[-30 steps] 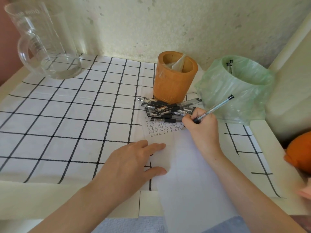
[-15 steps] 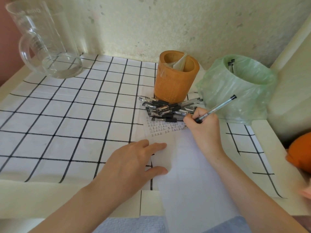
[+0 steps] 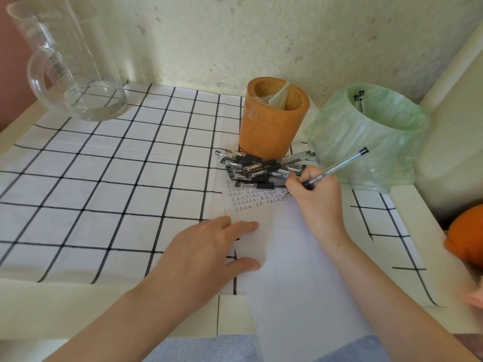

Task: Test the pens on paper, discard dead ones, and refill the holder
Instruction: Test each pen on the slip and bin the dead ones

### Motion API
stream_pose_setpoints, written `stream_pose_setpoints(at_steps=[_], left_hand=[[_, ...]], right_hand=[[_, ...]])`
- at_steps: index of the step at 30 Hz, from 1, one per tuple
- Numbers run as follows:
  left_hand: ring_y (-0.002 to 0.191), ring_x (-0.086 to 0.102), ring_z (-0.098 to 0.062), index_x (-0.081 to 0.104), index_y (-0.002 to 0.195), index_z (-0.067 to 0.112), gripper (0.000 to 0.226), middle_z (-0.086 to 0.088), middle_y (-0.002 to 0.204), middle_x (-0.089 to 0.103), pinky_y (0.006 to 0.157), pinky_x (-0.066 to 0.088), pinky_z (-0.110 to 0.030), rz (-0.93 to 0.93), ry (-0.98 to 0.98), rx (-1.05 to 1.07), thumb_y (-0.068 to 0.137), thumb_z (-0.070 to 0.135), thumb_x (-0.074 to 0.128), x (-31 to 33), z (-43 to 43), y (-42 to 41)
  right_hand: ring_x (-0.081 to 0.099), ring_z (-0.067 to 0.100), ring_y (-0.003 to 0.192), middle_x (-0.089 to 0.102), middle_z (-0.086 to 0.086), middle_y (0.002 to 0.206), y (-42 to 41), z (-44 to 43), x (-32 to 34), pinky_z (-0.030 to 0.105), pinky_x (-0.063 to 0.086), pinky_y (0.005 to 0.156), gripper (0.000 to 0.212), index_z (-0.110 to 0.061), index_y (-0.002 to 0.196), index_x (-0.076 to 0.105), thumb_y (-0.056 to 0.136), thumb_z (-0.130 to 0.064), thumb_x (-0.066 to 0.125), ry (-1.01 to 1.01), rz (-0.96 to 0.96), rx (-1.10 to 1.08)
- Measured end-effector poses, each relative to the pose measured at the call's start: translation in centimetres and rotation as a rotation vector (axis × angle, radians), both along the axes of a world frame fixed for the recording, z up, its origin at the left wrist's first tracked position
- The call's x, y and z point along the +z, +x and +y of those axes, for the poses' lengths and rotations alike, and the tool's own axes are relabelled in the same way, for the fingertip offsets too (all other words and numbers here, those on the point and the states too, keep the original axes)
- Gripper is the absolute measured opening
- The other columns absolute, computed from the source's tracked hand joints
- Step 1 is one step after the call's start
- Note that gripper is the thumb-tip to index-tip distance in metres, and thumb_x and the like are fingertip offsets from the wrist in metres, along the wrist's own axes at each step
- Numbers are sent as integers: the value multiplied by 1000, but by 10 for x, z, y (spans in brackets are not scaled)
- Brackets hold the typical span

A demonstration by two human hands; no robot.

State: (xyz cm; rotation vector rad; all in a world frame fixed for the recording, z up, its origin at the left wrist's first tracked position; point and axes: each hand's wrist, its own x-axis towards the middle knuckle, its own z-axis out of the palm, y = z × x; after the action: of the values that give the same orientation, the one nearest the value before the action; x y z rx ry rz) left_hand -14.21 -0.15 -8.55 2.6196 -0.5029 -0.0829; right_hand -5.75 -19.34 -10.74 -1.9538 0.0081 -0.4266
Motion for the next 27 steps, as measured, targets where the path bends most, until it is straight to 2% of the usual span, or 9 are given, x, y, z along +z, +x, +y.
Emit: stream_pose_setpoints(at_steps=[8, 27], left_hand=[[84, 45, -2, 27, 136, 49, 58, 15, 87, 42, 68, 34, -17, 7, 6, 5, 82, 63, 44, 1, 0, 0], [81, 42, -2, 29, 136, 48, 57, 16, 83, 39, 67, 32, -17, -1, 3, 12, 83, 62, 45, 1, 0, 0]], right_hand=[[29, 5, 42, 32, -9, 39, -1, 2, 2, 11, 24, 44, 43, -15, 50, 34, 78, 5, 61, 12, 5, 6], [25, 7, 47, 28, -7, 44, 1, 0, 0, 17, 22, 46, 34, -9, 54, 39, 78, -1, 61, 5, 14, -30]])
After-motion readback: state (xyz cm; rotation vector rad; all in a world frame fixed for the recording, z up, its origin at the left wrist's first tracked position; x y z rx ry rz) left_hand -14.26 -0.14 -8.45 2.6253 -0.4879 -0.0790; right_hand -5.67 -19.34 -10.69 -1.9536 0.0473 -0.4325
